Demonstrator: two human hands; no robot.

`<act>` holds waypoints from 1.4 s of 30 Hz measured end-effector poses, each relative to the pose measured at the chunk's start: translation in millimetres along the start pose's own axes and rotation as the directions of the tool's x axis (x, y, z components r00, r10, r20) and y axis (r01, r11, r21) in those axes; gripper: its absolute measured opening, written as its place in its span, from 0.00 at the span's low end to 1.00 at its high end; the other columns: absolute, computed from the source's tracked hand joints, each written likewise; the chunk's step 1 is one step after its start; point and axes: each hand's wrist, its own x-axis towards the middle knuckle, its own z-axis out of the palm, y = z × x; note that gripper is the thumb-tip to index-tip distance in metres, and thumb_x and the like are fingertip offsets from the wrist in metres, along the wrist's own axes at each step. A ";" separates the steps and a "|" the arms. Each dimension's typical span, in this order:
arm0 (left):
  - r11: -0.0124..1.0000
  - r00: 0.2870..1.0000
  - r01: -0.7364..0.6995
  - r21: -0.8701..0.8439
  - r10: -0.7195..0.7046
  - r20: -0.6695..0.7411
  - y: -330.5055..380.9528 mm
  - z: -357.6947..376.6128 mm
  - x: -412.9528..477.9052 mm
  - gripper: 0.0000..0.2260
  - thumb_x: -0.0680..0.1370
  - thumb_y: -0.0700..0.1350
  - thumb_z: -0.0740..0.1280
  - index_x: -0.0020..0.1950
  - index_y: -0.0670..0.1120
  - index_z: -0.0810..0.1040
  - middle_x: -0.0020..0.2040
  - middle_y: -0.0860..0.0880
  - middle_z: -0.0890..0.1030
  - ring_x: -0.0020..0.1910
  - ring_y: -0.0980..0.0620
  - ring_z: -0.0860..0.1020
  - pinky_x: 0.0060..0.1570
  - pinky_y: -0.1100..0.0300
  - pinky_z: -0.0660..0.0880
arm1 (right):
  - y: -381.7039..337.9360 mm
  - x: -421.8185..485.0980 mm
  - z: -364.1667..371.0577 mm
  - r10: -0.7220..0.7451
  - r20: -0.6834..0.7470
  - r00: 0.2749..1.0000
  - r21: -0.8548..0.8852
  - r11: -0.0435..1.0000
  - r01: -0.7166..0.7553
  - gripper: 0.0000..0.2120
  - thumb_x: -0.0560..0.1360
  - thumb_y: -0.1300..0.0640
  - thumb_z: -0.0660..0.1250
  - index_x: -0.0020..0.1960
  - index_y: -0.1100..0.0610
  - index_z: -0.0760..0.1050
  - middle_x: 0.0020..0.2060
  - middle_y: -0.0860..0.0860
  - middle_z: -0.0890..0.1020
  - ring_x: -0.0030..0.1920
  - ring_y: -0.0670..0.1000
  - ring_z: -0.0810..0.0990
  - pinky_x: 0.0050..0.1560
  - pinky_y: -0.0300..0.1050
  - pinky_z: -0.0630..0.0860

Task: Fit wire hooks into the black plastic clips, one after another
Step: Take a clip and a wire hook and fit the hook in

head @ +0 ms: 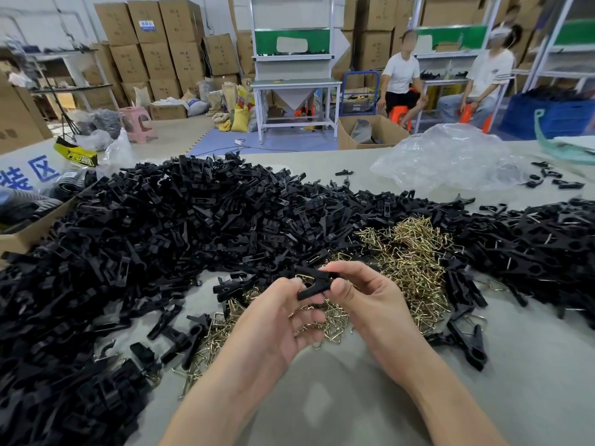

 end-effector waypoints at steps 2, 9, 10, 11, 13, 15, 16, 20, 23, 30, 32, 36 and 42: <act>0.999 1.000 0.004 -0.042 -0.004 0.003 -3.0 -1.0 1.0 0.11 0.72 0.55 0.71 0.42 0.50 0.87 0.44 0.45 0.84 0.36 0.51 0.82 0.35 0.56 0.79 | 0.4 0.1 -0.6 0.008 0.004 1.000 0.012 1.000 -0.008 0.27 0.60 0.37 0.83 0.53 0.51 0.85 0.52 0.56 0.86 0.56 0.56 0.83 0.61 0.50 0.76; 0.969 0.983 0.086 -0.232 -0.045 0.177 -8.3 1.1 -1.0 0.17 0.78 0.55 0.65 0.59 0.48 0.84 0.49 0.42 0.84 0.39 0.49 0.83 0.38 0.56 0.81 | -0.5 0.7 -0.9 -0.003 0.019 1.000 0.070 0.998 0.002 0.27 0.61 0.38 0.82 0.53 0.53 0.85 0.56 0.60 0.84 0.62 0.63 0.80 0.70 0.59 0.72; 0.963 0.978 0.104 -0.249 -0.053 0.200 -8.1 1.1 -2.4 0.17 0.79 0.55 0.64 0.63 0.49 0.82 0.50 0.42 0.84 0.39 0.49 0.83 0.38 0.56 0.81 | -0.6 0.3 -0.4 -0.002 0.024 1.000 0.077 0.997 0.000 0.27 0.61 0.38 0.82 0.53 0.53 0.85 0.57 0.61 0.84 0.63 0.64 0.80 0.70 0.60 0.72; 0.957 0.973 0.117 -0.264 -0.058 0.223 -7.7 1.0 -3.6 0.17 0.79 0.55 0.64 0.66 0.51 0.80 0.50 0.43 0.84 0.39 0.50 0.83 0.38 0.57 0.81 | -0.6 0.0 0.0 0.005 0.028 1.000 0.087 0.996 -0.007 0.27 0.61 0.38 0.82 0.54 0.54 0.85 0.57 0.62 0.84 0.63 0.64 0.79 0.71 0.61 0.71; 0.939 0.963 0.138 -0.315 -0.053 0.264 -6.6 1.1 -5.8 0.17 0.79 0.54 0.66 0.67 0.52 0.79 0.47 0.45 0.83 0.39 0.52 0.81 0.39 0.58 0.80 | -0.7 -0.3 0.7 0.018 0.035 0.999 0.099 0.995 -0.021 0.29 0.60 0.38 0.83 0.54 0.54 0.85 0.56 0.63 0.84 0.61 0.63 0.81 0.71 0.62 0.71; 0.905 0.961 0.159 -0.394 -0.050 0.273 -5.9 1.7 -6.7 0.18 0.76 0.51 0.69 0.65 0.49 0.81 0.43 0.46 0.80 0.36 0.54 0.79 0.38 0.59 0.79 | -0.5 -0.1 1.6 0.029 0.042 0.999 0.096 0.995 -0.033 0.29 0.59 0.38 0.83 0.53 0.54 0.85 0.55 0.62 0.84 0.58 0.59 0.82 0.70 0.63 0.71; 0.886 0.961 0.169 -0.431 -0.052 0.272 -6.2 1.7 -6.6 0.17 0.75 0.49 0.70 0.63 0.48 0.82 0.42 0.46 0.78 0.35 0.54 0.78 0.37 0.59 0.79 | -0.5 0.0 2.0 0.035 0.044 0.998 0.101 0.994 -0.039 0.29 0.57 0.38 0.84 0.52 0.53 0.86 0.55 0.63 0.84 0.57 0.59 0.82 0.70 0.64 0.70; 0.848 0.958 0.186 -0.497 -0.044 0.283 -7.6 0.5 -6.7 0.12 0.77 0.46 0.69 0.58 0.45 0.84 0.40 0.46 0.75 0.32 0.54 0.74 0.35 0.59 0.76 | 0.1 1.2 1.9 0.046 0.038 0.998 0.109 0.993 -0.050 0.29 0.55 0.39 0.85 0.51 0.52 0.86 0.55 0.63 0.84 0.58 0.59 0.81 0.70 0.64 0.71; 0.859 0.964 0.166 -0.485 -0.037 0.264 -7.3 0.0 -8.3 0.10 0.76 0.45 0.69 0.55 0.45 0.84 0.38 0.46 0.74 0.31 0.54 0.73 0.34 0.59 0.76 | 1.0 1.4 0.0 0.039 0.059 0.998 0.103 0.994 -0.045 0.29 0.56 0.38 0.85 0.51 0.51 0.86 0.50 0.55 0.86 0.55 0.55 0.81 0.67 0.57 0.74; 0.884 0.979 0.117 -0.452 -0.025 0.204 -6.9 3.1 -11.5 0.09 0.71 0.43 0.72 0.51 0.46 0.86 0.35 0.44 0.74 0.28 0.53 0.72 0.32 0.58 0.76 | -1.9 -0.4 -2.0 0.043 0.101 0.994 0.129 0.990 -0.056 0.27 0.57 0.40 0.85 0.51 0.51 0.86 0.49 0.53 0.86 0.54 0.53 0.83 0.60 0.45 0.78; 0.897 0.979 0.104 -0.430 -0.017 0.201 -6.2 3.4 -12.5 0.10 0.70 0.44 0.73 0.50 0.46 0.85 0.35 0.43 0.75 0.27 0.53 0.72 0.31 0.58 0.76 | -4.1 -1.6 -1.5 0.044 0.120 0.992 0.148 0.987 -0.062 0.26 0.57 0.42 0.86 0.51 0.52 0.86 0.48 0.54 0.87 0.53 0.52 0.84 0.57 0.42 0.78; 0.929 0.984 0.066 -0.365 0.001 0.179 -6.9 4.8 -13.4 0.10 0.68 0.45 0.74 0.49 0.48 0.85 0.34 0.44 0.75 0.27 0.53 0.72 0.31 0.58 0.76 | -8.1 -3.2 -1.0 0.043 0.144 0.989 0.188 0.980 -0.070 0.25 0.58 0.45 0.86 0.51 0.53 0.87 0.48 0.54 0.87 0.52 0.51 0.85 0.56 0.40 0.78; 0.945 0.980 0.050 -0.324 0.016 0.199 -6.9 4.8 -14.3 0.09 0.70 0.44 0.73 0.49 0.48 0.85 0.33 0.44 0.75 0.27 0.53 0.72 0.32 0.59 0.74 | -10.9 -5.3 -1.1 0.051 0.163 0.985 0.223 0.971 -0.088 0.23 0.59 0.47 0.86 0.51 0.54 0.87 0.48 0.56 0.87 0.51 0.51 0.86 0.54 0.38 0.79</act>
